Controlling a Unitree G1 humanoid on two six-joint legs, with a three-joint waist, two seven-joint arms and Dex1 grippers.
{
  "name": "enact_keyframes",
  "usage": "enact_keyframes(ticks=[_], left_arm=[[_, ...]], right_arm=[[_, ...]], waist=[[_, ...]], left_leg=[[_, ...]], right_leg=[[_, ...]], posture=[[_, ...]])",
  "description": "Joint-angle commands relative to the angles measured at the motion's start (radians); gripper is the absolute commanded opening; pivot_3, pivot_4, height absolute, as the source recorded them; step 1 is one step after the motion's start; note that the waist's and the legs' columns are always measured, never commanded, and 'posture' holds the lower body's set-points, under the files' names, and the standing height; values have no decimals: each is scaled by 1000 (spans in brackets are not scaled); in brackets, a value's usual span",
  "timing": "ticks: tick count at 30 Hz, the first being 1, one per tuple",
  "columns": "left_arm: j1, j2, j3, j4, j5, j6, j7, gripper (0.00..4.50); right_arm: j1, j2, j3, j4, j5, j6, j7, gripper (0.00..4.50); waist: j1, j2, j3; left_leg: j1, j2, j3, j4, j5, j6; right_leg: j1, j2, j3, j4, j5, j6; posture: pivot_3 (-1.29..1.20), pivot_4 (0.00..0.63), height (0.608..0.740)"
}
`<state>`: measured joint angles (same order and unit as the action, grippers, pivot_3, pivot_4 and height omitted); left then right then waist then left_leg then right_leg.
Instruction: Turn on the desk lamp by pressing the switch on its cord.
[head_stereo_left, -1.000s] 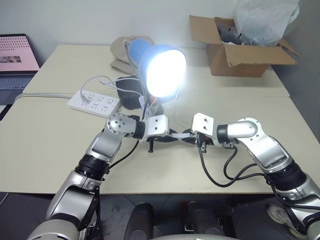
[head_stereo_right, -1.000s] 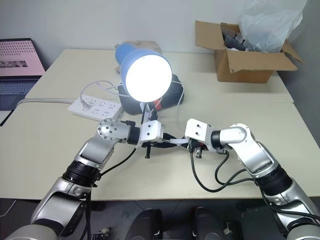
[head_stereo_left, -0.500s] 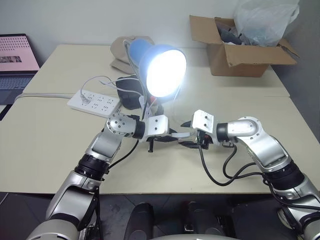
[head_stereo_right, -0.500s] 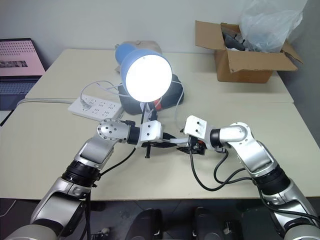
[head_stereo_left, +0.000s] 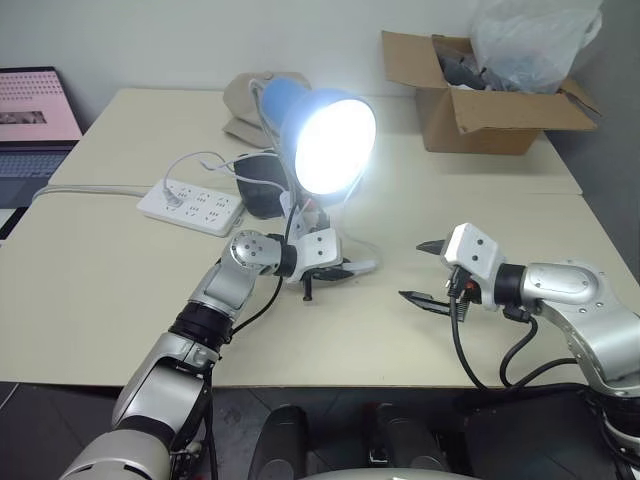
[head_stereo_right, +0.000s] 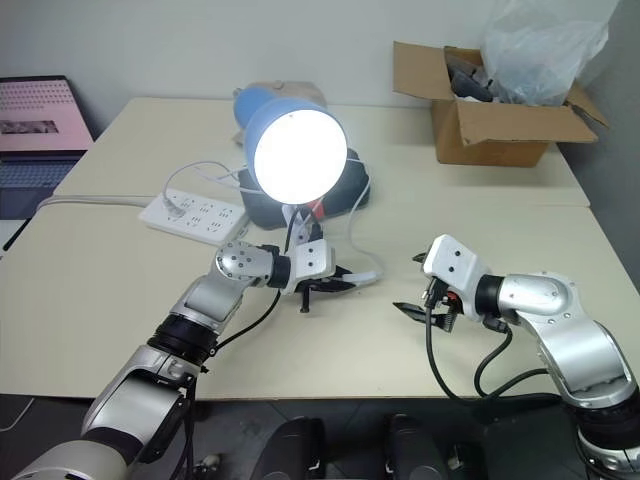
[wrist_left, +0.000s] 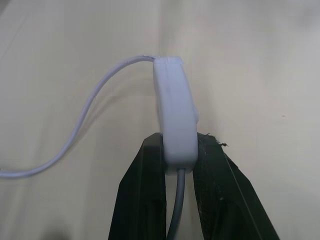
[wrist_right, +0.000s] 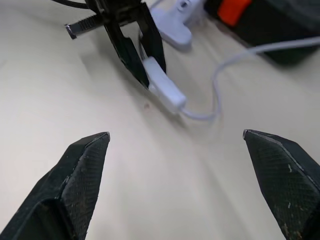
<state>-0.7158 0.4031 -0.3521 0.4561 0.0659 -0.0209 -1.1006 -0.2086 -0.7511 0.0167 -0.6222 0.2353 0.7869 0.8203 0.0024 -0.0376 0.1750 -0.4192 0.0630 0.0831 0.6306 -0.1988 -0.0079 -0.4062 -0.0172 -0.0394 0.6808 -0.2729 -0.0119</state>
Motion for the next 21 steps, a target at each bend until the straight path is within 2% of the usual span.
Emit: enact_keyframes(ticks=[1,5,7,9,10,12,17,21], left_arm=[[-43,-27,-7,70,23,-59,23,401],[-71,-50,-10,157,47,-95,38,401],[-81,-58,-6,189,50,-111,41,1104],[-85,-63,-1,204,38,-112,19,1388],[-86,-65,0,205,34,-114,15,1712],[-86,-64,2,201,30,-114,7,1941],[-71,-44,11,166,20,-97,-26,2968],[-30,11,42,54,-22,-72,-70,3788]], right_arm=[[53,12,-65,-102,13,44,-75,4500],[103,17,-77,-152,21,72,-120,4500],[114,13,-79,-166,27,82,-136,4500],[125,5,-85,-176,32,89,-144,4500],[128,2,-88,-177,34,90,-146,4500],[131,-3,-92,-179,38,92,-149,4500],[129,-14,-88,-171,49,92,-148,4500],[123,-27,-76,-150,52,75,-138,4500]], waist=[[-6,0,0],[-5,0,0],[-4,0,0],[-4,0,0],[-4,0,0],[-4,0,0],[-5,0,0],[-7,0,0]], left_leg=[[0,0,0,0,0,0],[1,0,-1,0,0,0],[1,0,-1,0,0,0],[1,-1,0,0,0,0],[1,-1,0,0,0,0],[0,-1,0,0,0,0],[0,0,0,0,0,0],[0,0,0,0,0,0]], right_leg=[[0,0,0,0,0,0],[0,1,0,1,0,0],[0,1,0,1,0,0],[0,0,0,0,0,0],[0,0,0,0,0,1],[0,0,0,0,0,1],[0,0,0,0,0,0],[0,0,0,0,0,0]], posture=[[0,150,740],[0,150,740],[0,150,740],[0,150,740],[0,150,740],[0,150,740],[0,150,740],[0,150,740]])
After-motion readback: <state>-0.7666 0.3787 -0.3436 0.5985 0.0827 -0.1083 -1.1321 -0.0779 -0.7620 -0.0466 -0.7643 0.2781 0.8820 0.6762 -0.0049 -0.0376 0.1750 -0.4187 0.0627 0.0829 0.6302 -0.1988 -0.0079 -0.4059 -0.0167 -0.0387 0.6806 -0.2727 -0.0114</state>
